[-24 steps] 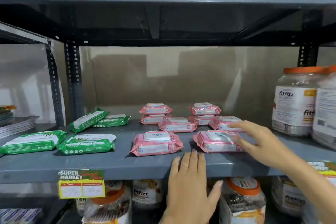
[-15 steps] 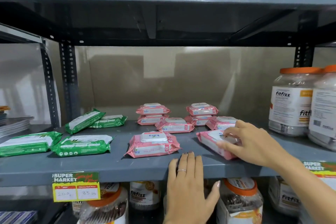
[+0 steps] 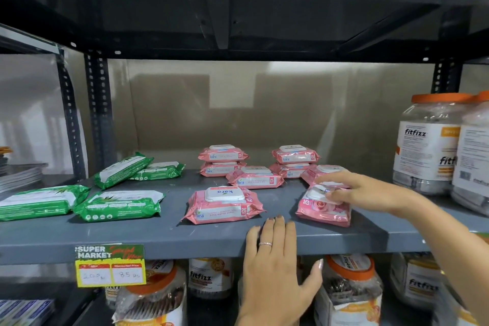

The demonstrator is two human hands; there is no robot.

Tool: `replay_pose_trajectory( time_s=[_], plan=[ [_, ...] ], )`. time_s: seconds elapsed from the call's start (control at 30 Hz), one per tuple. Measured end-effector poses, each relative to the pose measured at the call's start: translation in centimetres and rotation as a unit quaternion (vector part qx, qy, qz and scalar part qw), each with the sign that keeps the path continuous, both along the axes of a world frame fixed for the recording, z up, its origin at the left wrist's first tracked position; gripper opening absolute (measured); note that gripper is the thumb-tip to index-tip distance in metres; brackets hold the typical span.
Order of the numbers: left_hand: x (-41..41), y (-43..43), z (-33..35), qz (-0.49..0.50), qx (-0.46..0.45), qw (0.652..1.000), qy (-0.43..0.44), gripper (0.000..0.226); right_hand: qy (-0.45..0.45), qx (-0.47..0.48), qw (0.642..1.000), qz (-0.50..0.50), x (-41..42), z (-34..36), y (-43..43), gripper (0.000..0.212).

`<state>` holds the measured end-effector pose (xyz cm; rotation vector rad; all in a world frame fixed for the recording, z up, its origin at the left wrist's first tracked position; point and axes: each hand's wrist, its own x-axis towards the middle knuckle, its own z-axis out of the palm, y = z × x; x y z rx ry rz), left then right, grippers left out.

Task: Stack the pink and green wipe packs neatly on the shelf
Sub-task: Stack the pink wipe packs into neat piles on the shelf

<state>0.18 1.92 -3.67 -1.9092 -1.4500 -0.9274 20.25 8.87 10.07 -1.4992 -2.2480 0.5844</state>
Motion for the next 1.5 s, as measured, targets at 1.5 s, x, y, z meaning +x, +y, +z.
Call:
replay_pose_trajectory(
  time_s=[1.5],
  plan=[
    [0.1, 1.2, -0.6, -0.018, 0.112, 0.993, -0.018, 0.067, -0.105, 0.027, 0.988, 0.107, 0.9, 5.8, 5.6, 0.07]
  ],
)
